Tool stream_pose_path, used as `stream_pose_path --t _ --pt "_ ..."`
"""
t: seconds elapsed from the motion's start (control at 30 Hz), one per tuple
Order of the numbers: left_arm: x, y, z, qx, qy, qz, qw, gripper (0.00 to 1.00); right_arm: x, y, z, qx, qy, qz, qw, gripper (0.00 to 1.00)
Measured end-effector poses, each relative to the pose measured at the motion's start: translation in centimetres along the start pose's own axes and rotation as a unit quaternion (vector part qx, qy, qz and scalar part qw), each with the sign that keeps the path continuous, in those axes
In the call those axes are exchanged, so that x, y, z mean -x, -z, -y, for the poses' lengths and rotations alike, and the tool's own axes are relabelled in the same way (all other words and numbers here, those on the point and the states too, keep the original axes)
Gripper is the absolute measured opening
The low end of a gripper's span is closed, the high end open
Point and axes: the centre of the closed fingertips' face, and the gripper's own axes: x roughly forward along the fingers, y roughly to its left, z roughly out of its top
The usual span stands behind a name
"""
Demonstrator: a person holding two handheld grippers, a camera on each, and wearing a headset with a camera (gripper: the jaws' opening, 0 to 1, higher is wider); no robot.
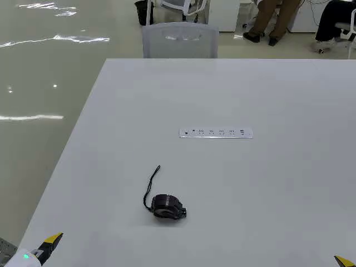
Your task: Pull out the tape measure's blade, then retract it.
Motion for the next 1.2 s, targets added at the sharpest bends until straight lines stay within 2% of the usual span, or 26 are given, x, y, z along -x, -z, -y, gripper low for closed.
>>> stream_pose_path --t 0.17,0.37,0.63,0.77,0.83,0.9,1.2 --pt "0.1 0.4 -0.8 0.003 -0.007 -0.001 1.0000 0.99 0.0 0.2 0.1 0.002 -0.004 0.001 1.0000 1.00" --pt "0.0 0.4 -0.8 0.006 -0.009 -0.003 0.9999 0.99 -0.1 0.4 0.7 0.002 -0.002 0.000 1.0000 1.00" --pt "-0.1 1.1 -1.7 0.006 -0.005 -0.005 1.0000 0.99 -0.4 0.6 0.3 0.006 -0.004 -0.004 1.0000 1.00" --pt "-0.2 1.2 -0.8 0.006 -0.002 -0.010 0.9999 0.99 -0.5 0.6 0.2 0.007 -0.003 -0.006 1.0000 1.00" --pt "-0.1 0.8 -0.2 0.004 0.000 -0.012 0.9999 0.99 -0.4 0.6 0.2 0.007 -0.003 -0.007 0.9999 1.00" --pt "-0.1 1.1 -0.6 0.004 0.000 -0.012 0.9999 0.99 -0.4 0.6 0.1 0.007 -0.003 -0.008 0.9999 1.00" --pt "-0.2 0.8 -0.4 0.004 0.001 -0.012 0.9999 0.99 -0.4 0.5 0.3 0.010 -0.004 -0.009 0.9999 1.00"
